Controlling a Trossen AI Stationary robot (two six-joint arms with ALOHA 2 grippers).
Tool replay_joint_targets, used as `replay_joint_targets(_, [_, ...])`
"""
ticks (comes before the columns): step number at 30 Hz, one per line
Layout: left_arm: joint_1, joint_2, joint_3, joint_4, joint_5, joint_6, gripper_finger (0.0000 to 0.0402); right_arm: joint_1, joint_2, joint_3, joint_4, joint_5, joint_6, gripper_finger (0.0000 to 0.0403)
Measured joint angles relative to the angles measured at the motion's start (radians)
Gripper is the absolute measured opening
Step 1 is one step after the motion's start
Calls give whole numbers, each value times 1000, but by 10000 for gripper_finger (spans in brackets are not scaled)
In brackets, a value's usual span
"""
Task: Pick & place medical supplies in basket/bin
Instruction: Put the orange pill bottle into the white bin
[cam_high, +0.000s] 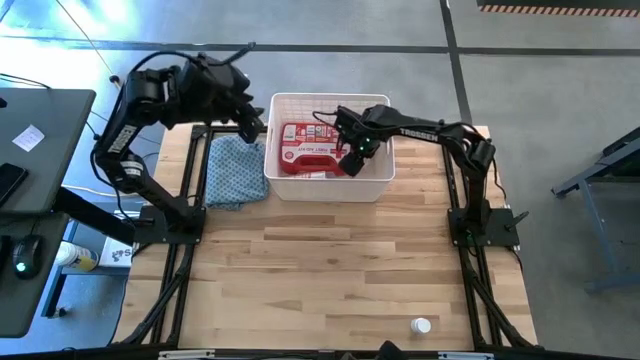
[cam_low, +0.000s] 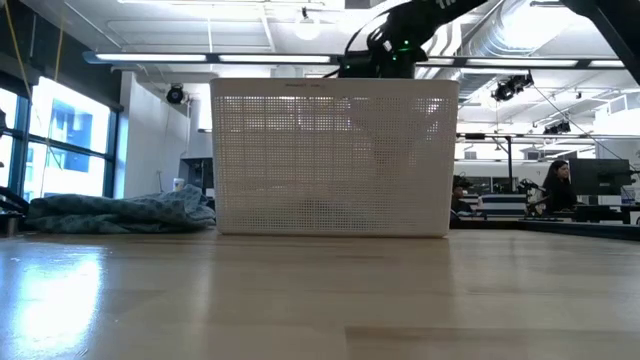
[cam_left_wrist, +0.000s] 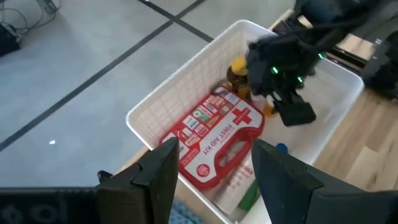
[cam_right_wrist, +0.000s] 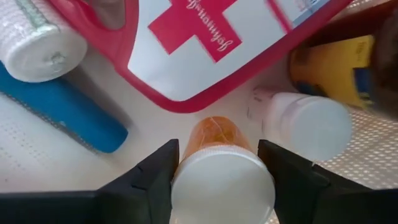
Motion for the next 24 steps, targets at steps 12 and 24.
replay_joint_targets(12, [134,0,0,35,104,71,232,-3,0,-125,102,-1,-2,217])
replay_joint_targets(24, [173,15,0,57,152,90,232,-5,0,-151,131,4,-1,213])
